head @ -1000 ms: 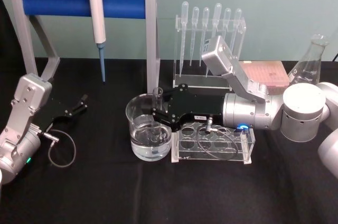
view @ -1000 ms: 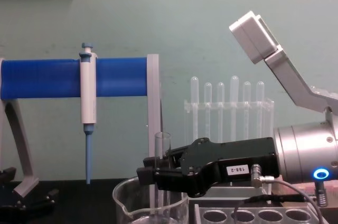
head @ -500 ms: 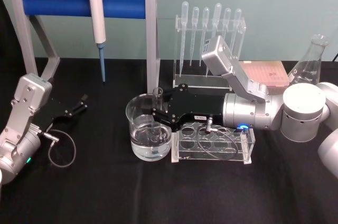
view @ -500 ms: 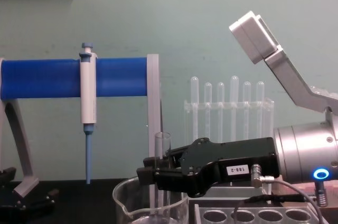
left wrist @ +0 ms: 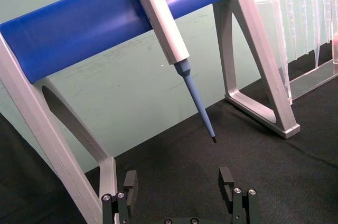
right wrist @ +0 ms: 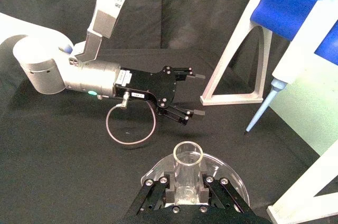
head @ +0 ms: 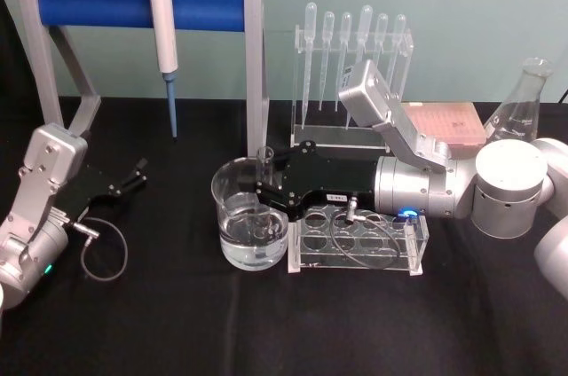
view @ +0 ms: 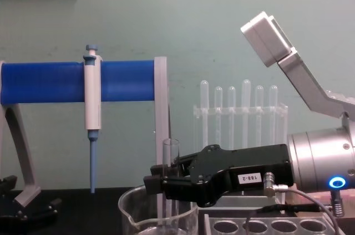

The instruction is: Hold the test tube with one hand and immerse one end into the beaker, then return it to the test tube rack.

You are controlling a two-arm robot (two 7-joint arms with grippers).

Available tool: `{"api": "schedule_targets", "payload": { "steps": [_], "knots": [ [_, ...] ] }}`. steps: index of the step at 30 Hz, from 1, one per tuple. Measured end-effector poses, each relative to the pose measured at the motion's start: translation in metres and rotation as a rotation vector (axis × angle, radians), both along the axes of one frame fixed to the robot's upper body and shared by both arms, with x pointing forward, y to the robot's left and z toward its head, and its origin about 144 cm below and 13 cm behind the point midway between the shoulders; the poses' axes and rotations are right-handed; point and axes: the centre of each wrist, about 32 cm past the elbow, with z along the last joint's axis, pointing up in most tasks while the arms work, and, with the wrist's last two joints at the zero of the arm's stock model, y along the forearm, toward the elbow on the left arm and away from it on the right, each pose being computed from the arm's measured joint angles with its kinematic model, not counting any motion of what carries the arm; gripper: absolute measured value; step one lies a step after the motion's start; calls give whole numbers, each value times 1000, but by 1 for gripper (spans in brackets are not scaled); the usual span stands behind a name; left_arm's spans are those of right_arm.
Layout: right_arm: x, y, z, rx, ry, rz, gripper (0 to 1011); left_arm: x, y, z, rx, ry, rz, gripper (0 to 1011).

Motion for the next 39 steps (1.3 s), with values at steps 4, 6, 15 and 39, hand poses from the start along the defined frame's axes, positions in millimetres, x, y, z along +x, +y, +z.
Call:
{"api": "schedule_targets", "payload": {
  "steps": [4,6,15,39],
  "knots": [
    [0,0,0,0,0,0,224,0,0,0,0,0,0,1000],
    [0,0,0,0,0,0,224,0,0,0,0,0,0,1000],
    [0,0,0,0,0,0,224,0,0,0,0,0,0,1000],
    [0,0,0,0,0,0,224,0,0,0,0,0,0,1000]
  ]
}}
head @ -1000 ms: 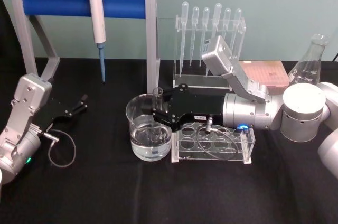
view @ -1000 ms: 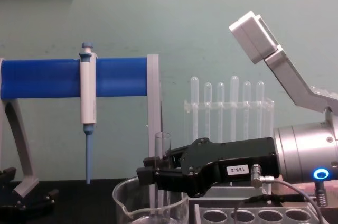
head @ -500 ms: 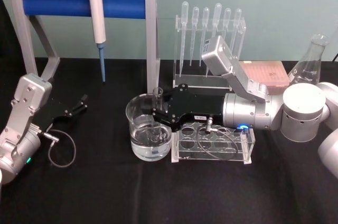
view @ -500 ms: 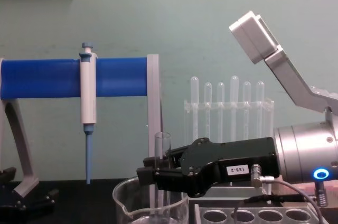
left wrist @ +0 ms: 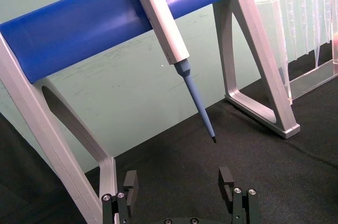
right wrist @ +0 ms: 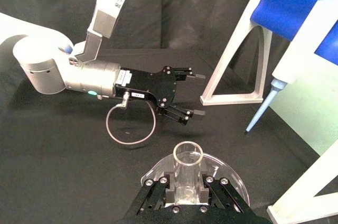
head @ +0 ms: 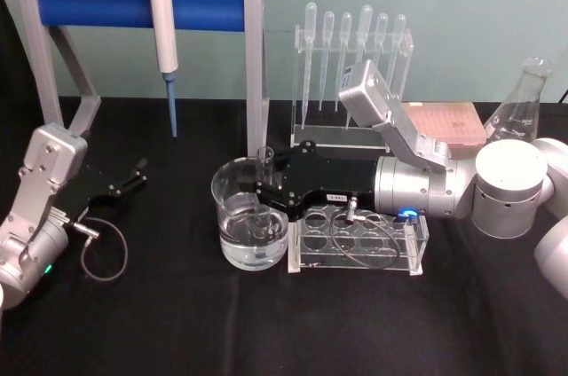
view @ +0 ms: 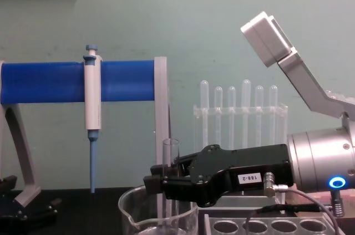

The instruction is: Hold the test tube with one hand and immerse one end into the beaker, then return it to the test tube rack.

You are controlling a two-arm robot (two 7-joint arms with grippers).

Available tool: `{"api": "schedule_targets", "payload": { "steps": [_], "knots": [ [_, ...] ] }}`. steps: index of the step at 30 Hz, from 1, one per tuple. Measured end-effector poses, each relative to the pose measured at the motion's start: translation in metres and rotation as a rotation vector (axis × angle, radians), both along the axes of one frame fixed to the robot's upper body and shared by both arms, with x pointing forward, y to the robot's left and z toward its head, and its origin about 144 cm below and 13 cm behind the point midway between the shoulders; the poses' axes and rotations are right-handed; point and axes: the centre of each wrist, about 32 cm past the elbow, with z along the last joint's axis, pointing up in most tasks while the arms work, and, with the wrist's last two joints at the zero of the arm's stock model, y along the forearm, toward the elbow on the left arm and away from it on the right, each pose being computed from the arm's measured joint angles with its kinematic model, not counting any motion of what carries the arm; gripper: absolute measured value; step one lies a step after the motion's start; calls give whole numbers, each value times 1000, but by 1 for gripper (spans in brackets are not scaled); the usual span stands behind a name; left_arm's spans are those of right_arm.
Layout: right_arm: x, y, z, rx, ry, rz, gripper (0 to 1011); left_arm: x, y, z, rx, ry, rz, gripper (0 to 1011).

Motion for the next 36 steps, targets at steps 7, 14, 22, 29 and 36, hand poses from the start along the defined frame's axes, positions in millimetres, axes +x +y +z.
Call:
{"api": "schedule_targets", "payload": {
  "steps": [7,14,22,29,36],
  "knots": [
    [0,0,0,0,0,0,224,0,0,0,0,0,0,1000],
    [0,0,0,0,0,0,224,0,0,0,0,0,0,1000],
    [0,0,0,0,0,0,224,0,0,0,0,0,0,1000],
    [0,0,0,0,0,0,224,0,0,0,0,0,0,1000],
    [0,0,0,0,0,0,225,0,0,0,0,0,0,1000]
  ]
}}
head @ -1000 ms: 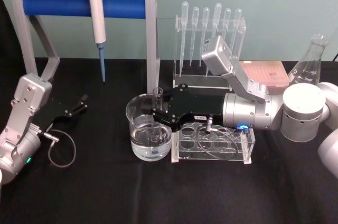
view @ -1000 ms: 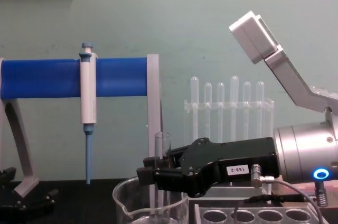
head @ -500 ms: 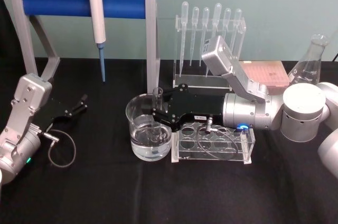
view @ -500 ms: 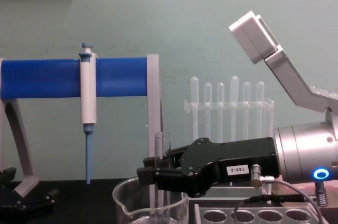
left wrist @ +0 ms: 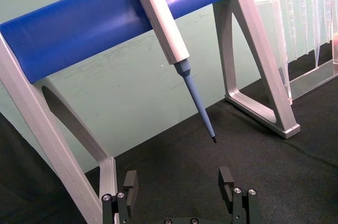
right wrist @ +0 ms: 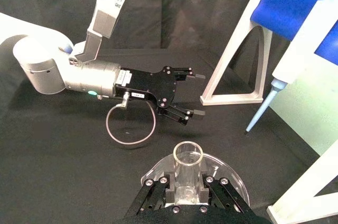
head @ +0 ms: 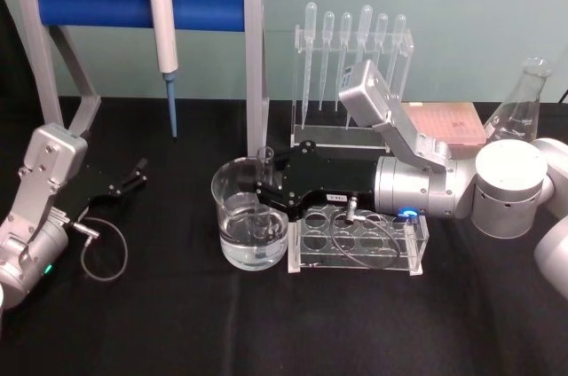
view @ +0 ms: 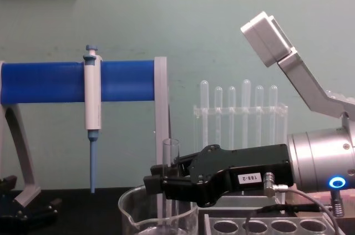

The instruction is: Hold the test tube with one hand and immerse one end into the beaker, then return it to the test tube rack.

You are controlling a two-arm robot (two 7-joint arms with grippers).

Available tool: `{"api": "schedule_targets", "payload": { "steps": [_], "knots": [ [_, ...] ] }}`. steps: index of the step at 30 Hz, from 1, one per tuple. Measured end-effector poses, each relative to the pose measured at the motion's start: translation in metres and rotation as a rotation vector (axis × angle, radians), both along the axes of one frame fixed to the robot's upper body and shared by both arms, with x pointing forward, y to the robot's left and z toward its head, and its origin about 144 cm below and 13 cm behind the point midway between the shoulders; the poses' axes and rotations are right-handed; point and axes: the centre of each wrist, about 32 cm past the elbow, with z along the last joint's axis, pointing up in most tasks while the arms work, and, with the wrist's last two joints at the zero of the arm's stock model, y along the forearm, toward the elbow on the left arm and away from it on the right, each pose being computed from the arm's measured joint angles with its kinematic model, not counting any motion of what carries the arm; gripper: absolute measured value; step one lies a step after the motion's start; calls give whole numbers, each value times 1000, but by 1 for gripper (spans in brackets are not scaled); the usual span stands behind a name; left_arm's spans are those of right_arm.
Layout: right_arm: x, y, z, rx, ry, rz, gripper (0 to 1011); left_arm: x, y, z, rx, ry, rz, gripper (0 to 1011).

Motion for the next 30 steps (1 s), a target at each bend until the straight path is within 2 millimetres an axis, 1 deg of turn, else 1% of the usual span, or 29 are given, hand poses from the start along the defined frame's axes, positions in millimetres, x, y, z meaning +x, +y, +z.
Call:
{"api": "schedule_targets", "payload": {
  "steps": [21,26,30],
  "knots": [
    [0,0,0,0,-1,0,224,0,0,0,0,0,0,1000],
    [-1,-1,7,3,-19,7,224,0,0,0,0,0,0,1000],
    [0,-3,18,1,-29,18,224,0,0,0,0,0,0,1000]
  ]
}}
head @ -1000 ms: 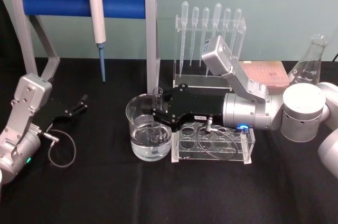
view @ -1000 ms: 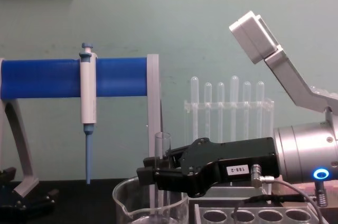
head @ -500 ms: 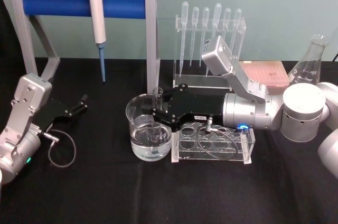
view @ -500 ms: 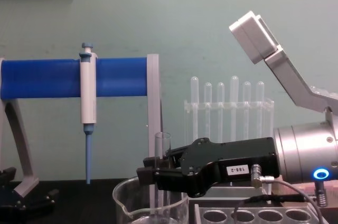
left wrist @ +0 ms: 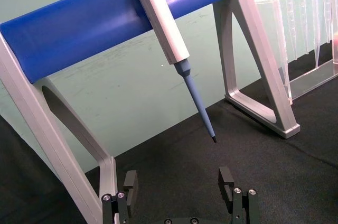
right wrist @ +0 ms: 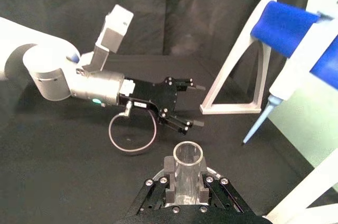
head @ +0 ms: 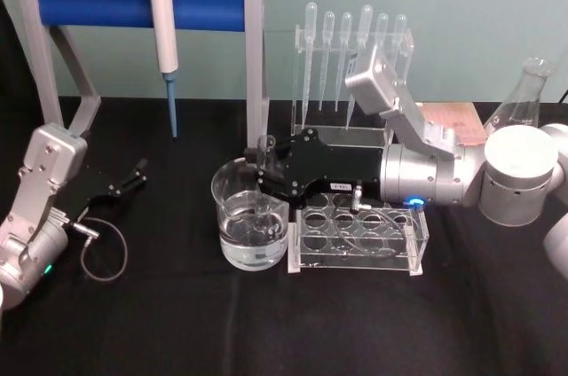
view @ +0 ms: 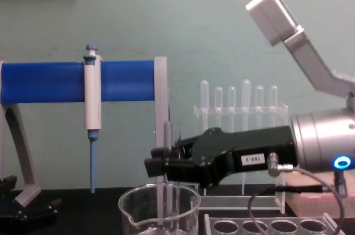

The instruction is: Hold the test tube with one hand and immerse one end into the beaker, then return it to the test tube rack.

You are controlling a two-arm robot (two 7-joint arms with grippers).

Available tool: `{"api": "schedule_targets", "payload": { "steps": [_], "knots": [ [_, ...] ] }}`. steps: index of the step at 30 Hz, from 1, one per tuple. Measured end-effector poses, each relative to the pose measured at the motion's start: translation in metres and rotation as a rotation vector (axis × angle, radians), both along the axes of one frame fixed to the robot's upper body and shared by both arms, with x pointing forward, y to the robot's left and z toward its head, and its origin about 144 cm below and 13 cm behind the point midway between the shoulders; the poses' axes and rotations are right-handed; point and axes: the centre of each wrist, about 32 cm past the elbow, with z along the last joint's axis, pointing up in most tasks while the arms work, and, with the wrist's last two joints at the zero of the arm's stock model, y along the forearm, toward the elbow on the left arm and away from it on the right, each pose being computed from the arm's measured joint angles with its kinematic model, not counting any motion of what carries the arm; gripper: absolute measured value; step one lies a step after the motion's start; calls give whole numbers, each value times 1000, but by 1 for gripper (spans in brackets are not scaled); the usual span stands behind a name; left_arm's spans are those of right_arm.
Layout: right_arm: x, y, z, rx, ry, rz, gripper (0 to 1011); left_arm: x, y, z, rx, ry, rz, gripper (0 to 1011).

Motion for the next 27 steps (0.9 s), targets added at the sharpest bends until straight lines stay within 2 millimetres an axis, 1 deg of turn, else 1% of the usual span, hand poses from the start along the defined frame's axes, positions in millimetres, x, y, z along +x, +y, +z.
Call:
{"api": "schedule_targets", "payload": {
  "steps": [3,7,13,19,27],
  "knots": [
    [0,-1,7,3,-6,7,224,0,0,0,0,0,0,1000],
    [-3,-4,23,9,-27,23,224,0,0,0,0,0,0,1000],
    [-8,-4,41,8,-49,44,224,0,0,0,0,0,0,1000],
    [-19,-5,62,19,-82,65,224,0,0,0,0,0,0,1000],
    [-34,-15,77,51,-118,59,224,0,0,0,0,0,0,1000]
  ]
}}
